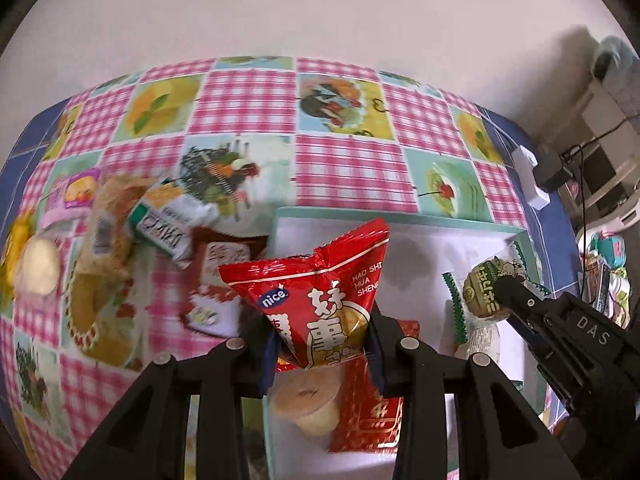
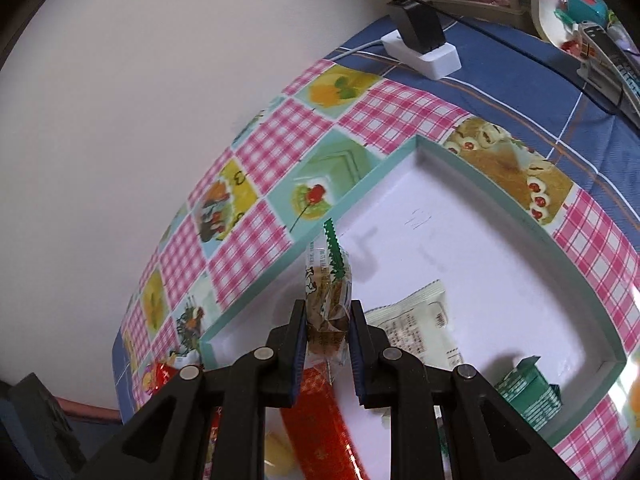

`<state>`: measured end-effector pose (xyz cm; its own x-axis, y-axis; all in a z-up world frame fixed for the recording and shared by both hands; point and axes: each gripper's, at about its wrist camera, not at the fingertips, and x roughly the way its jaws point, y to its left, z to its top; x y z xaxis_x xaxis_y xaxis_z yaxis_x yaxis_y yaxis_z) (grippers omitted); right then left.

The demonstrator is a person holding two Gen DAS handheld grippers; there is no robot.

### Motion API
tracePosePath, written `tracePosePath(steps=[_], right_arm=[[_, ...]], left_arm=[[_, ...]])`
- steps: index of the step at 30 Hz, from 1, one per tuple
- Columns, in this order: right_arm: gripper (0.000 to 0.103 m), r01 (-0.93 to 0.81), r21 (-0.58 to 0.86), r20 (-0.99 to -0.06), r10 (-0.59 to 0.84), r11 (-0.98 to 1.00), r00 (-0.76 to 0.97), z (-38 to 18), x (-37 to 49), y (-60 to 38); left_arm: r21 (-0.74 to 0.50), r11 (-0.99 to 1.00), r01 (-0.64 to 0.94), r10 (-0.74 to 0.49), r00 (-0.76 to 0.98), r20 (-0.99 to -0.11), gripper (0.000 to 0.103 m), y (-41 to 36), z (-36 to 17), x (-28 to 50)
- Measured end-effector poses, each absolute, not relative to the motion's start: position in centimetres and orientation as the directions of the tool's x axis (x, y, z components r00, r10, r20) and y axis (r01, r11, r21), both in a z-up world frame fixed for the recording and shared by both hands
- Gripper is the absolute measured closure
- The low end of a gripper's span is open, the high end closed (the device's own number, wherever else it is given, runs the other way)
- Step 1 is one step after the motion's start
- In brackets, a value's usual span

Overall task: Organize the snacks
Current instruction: 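Open both grippers to drop the two packs into the tray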

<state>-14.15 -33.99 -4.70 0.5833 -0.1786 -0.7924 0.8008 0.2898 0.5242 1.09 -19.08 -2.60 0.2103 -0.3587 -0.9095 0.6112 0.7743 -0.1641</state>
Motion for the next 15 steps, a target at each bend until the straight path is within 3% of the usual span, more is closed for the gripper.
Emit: tracePosePath(steps=[8,9,11,15], right_arm=[[0.079,0.801,0.512,-0.796,-0.181,0.311,0.578,-4.5,-13.9,-34.3],[0.079,0.805,0.507,-0.799,-0.18,0.309,0.573,-4.6,-13.9,-34.2],[0.079,0.823,0.484,-0.814,-0.191,0.298,0.548,-4.6,-14.0,-34.3],[0.079,0.857,0.437,-0.843,-0.21,0.272,0.496,-4.8,-14.7,-34.6]], left_arm=[[-0.166,0.753,0.637,-0.368,0.198,-0.909,0.063,-20.8,-3.4,0.9],[-0.166,0.755,0.635,-0.361,0.191,-0.913,0.062,-20.8,-3.5,1.0],[-0.169,0.762,0.625,-0.354,0.184,-0.917,0.049,-20.6,-3.6,1.1],[-0.178,0.774,0.607,-0.35,0.176,-0.92,0.044,-20.0,-3.5,1.2]])
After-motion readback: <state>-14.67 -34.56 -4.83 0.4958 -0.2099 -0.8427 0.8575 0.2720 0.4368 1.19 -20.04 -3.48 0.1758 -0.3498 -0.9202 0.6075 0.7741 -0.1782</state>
